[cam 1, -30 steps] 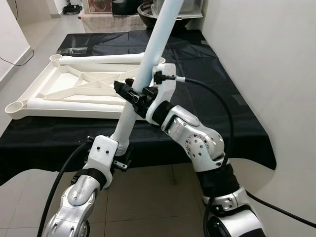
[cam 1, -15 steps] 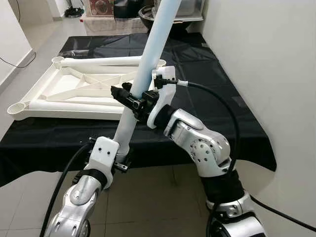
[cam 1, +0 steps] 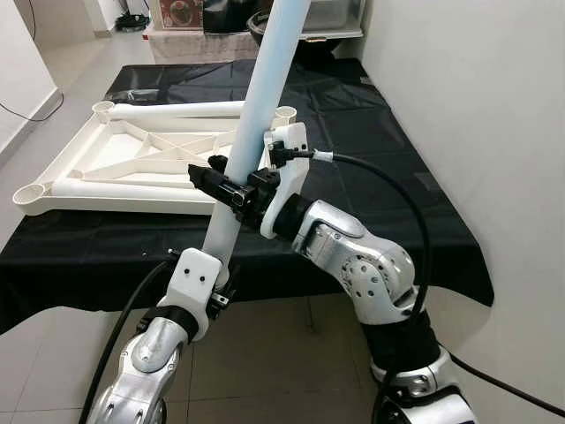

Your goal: Building children table

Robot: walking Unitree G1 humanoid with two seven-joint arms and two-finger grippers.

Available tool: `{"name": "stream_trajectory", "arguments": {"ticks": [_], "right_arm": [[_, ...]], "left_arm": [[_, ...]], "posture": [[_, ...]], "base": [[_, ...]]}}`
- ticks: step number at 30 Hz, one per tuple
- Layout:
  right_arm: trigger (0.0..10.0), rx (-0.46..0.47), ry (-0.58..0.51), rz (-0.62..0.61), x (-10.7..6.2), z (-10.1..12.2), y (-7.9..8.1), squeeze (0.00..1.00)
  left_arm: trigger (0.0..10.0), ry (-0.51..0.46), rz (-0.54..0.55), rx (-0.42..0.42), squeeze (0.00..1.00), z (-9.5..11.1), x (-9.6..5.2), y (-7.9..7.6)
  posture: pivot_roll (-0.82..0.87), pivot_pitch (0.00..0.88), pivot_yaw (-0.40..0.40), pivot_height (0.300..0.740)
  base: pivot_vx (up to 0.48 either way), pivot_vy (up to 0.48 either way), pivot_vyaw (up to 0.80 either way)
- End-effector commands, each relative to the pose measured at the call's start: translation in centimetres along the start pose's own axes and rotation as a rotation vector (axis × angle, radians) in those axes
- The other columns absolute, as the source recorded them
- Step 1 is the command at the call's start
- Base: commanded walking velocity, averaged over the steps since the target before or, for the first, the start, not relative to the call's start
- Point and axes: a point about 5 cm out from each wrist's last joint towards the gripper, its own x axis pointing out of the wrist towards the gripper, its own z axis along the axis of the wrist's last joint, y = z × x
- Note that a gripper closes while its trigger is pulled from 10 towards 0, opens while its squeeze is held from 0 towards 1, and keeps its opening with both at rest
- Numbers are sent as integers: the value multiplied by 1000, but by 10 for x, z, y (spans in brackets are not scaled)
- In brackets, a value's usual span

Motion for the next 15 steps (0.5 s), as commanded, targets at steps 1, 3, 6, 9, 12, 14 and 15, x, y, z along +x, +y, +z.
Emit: {"name": "stream_trajectory", "arguments": {"ticks": [1,3,6,9,12,14,15], "right_arm": [[10000,-10,19,41,0,-5,7,0],[10000,-49,-16,-29,0,-4,2,0],[10000,-93,-21,-63,0,-6,-3,0],[10000,-115,2,-48,-1,-11,-6,1000],[10000,-153,25,-14,-6,-15,-15,0],[10000,-108,15,40,-9,-14,-17,0],[10000,-61,31,95,-11,-14,-17,0]], "left_arm": [[0,18,-4,1,0,-6,0,-2],[10000,32,-2,-1,0,-7,-1,-2],[10000,29,-2,0,0,-7,-1,-2],[10000,16,-6,-7,0,-6,-3,-2],[10000,-3,-63,-46,0,-5,-12,-4],[10000,-8,-93,-69,0,-4,-16,-5],[10000,-9,-116,-82,0,-4,-21,-6]], "posture": [[37,101,-13,740],[37,101,-13,740],[38,98,-15,740],[37,99,-14,740],[42,101,-17,740],[42,101,-17,740],[42,101,-17,740]], "base": [[0,0,0],[0,0,0],[0,0,0],[0,0,0],[0,0,0],[0,0,0],[0,0,0]]}}
